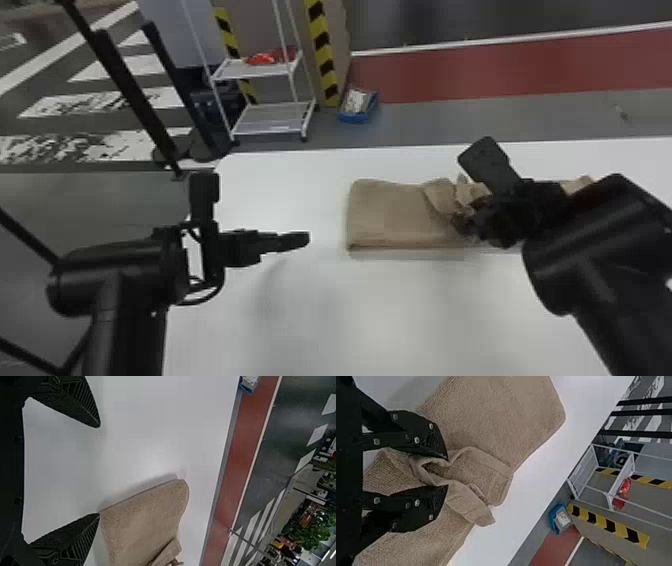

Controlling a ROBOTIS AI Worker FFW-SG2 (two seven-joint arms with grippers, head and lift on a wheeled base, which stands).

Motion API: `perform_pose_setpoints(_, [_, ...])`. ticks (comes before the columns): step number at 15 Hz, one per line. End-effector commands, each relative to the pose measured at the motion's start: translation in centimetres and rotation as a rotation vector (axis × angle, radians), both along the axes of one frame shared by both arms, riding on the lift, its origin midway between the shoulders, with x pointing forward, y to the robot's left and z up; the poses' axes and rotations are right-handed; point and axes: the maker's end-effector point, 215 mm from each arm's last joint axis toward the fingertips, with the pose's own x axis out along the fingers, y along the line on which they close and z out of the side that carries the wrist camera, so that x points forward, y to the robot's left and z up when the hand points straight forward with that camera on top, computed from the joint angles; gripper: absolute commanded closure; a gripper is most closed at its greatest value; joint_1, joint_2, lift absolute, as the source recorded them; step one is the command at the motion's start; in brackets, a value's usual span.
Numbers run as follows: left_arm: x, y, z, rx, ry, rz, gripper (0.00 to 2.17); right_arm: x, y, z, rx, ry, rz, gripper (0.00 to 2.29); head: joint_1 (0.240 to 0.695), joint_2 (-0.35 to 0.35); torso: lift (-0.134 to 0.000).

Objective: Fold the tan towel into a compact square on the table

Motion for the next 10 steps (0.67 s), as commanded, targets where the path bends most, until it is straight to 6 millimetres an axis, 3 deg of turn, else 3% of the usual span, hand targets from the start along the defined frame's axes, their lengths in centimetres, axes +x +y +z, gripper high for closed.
perform_pose_setpoints(1, [0.1,0.4,0.1,0.003,-0.011,0.001,0.09,0.1,-1.4,0.7,-0.005,-0.007,-0.045,0.96,0.695,0.261,-0.123])
perform_pose_setpoints(6, [0.3,0.6,-0.1,0.008,-0.018,-0.003,0.09,-2.7,-5.1,-0.5,-0.047,0.039,-0.177,0.94,0.695,0.236,-0.123])
perform_pose_setpoints(8, [0.4,0.8,0.0,0.01,-0.021,-0.004,0.09,-4.3,-6.4,-0.6,-0.057,0.06,-0.229,0.36,0.695,0.226,-0.123])
perform_pose_setpoints(10, [0.4,0.8,0.0,0.012,-0.021,-0.006,0.09,-4.4,-7.3,-0.2,-0.054,0.063,-0.257,0.22,0.695,0.213,-0.123])
